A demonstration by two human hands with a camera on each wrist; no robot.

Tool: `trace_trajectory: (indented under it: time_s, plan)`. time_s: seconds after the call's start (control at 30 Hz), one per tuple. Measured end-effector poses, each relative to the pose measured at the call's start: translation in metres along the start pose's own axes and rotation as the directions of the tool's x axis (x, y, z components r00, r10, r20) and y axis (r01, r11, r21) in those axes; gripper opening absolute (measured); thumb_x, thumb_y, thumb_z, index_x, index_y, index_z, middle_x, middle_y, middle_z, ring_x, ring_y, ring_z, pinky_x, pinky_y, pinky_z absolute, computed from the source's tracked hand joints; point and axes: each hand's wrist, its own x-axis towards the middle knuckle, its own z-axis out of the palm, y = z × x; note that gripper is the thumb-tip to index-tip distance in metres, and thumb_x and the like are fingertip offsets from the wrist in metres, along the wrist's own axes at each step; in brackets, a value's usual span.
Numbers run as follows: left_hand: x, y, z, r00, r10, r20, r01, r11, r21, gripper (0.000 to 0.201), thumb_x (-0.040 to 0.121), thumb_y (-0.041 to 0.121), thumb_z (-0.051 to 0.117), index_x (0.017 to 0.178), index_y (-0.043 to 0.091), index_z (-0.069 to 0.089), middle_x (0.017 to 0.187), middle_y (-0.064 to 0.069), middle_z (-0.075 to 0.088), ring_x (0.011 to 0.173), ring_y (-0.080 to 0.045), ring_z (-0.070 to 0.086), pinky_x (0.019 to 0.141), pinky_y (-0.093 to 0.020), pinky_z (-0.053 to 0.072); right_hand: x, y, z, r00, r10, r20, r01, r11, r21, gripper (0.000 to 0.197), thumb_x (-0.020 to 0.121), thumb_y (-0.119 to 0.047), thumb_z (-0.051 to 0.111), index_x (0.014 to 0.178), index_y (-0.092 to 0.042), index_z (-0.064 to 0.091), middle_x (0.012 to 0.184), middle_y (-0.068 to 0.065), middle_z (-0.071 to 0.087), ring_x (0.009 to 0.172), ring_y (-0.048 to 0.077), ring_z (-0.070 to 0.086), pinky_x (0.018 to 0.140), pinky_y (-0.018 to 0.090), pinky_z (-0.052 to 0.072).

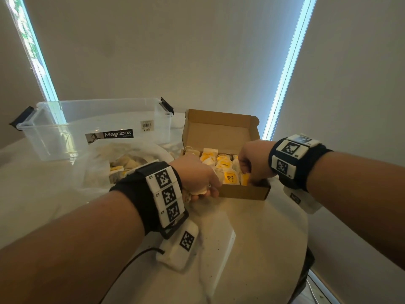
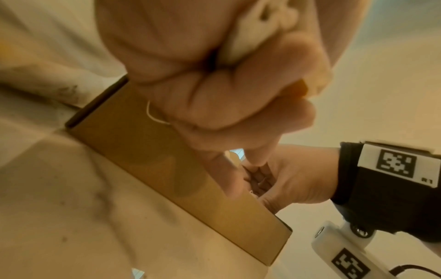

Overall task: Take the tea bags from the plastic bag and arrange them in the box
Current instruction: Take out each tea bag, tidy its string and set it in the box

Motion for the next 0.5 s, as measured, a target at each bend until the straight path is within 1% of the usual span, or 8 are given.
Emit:
trace_trajectory:
  time_s: [0.07, 0.17, 0.23, 0.3, 0.43, 0.5]
  plan:
    - [0.0006, -0.0002, -0.0001, 1.0, -0.005, 0.01, 0.005, 1.0, -0.011, 0.014, 0.089, 0.017, 0.071, 0.09, 0.004, 0.071, 0.095, -0.009, 0.077, 0.058, -0.014, 0.055, 0.043, -0.022, 0.043, -0.0023, 0.0017, -0.003, 1.0, 0.011, 0.004, -0.012, 0.999, 0.053, 0.021, 0.08, -0.034, 0.082, 0.081, -0.023, 0.063, 0.084, -0.004, 0.064, 0.08, 0.013, 0.059, 0.086, 0.027, 0.055]
    - [0.0006, -0.001, 0.0001, 1.0, -0.009, 0.006, 0.009, 1.0, -0.026, 0.013, 0.09, 0.017, 0.07, 0.09, 0.004, 0.07, 0.089, -0.008, 0.078, 0.057, -0.014, 0.055, 0.044, -0.022, 0.042, -0.0059, 0.0049, -0.007, 1.0, 0.018, 0.025, -0.021, 0.995, 0.1, 0.027, 0.076, -0.038, 0.085, 0.09, -0.022, 0.067, 0.092, -0.002, 0.067, 0.08, 0.012, 0.059, 0.083, 0.026, 0.054]
    - [-0.0002, -0.0009, 0.0008, 1.0, -0.013, 0.006, 0.013, 0.999, -0.034, 0.012, 0.09, 0.017, 0.069, 0.09, 0.005, 0.069, 0.084, -0.006, 0.076, 0.056, -0.013, 0.054, 0.044, -0.022, 0.041, -0.0055, 0.0047, -0.0053, 0.999, 0.025, 0.035, -0.028, 0.996, 0.088, 0.028, 0.076, -0.037, 0.085, 0.092, -0.02, 0.068, 0.09, -0.002, 0.067, 0.077, 0.011, 0.058, 0.083, 0.026, 0.054]
    - [-0.0011, -0.0002, 0.0018, 1.0, -0.018, 0.003, 0.018, 0.999, -0.044, 0.012, 0.091, 0.017, 0.069, 0.089, 0.005, 0.069, 0.083, -0.005, 0.076, 0.056, -0.014, 0.053, 0.046, -0.023, 0.041, -0.0043, 0.003, -0.002, 0.999, 0.042, 0.017, -0.043, 0.996, 0.077, 0.028, 0.075, -0.036, 0.086, 0.088, -0.019, 0.068, 0.084, -0.003, 0.066, 0.071, 0.01, 0.056, 0.083, 0.026, 0.055]
    - [-0.0002, -0.0006, 0.0021, 1.0, -0.016, 0.001, 0.016, 0.999, -0.05, 0.013, 0.091, 0.017, 0.069, 0.089, 0.004, 0.07, 0.092, -0.01, 0.077, 0.058, -0.016, 0.053, 0.048, -0.024, 0.041, -0.0045, 0.0008, -0.0016, 0.996, 0.074, -0.044, -0.069, 0.993, 0.099, 0.034, 0.07, -0.04, 0.089, 0.085, -0.018, 0.068, 0.079, -0.003, 0.066, 0.067, 0.01, 0.055, 0.084, 0.028, 0.057]
    - [0.0003, -0.001, 0.0017, 1.0, -0.019, -0.002, 0.018, 0.998, -0.059, 0.013, 0.091, 0.017, 0.069, 0.091, 0.004, 0.069, 0.083, -0.007, 0.077, 0.053, -0.013, 0.053, 0.043, -0.022, 0.041, -0.0057, 0.0008, -0.0032, 0.996, 0.077, -0.048, -0.071, 0.991, 0.111, 0.036, 0.068, -0.04, 0.089, 0.086, -0.017, 0.068, 0.08, -0.002, 0.067, 0.068, 0.011, 0.056, 0.084, 0.029, 0.058]
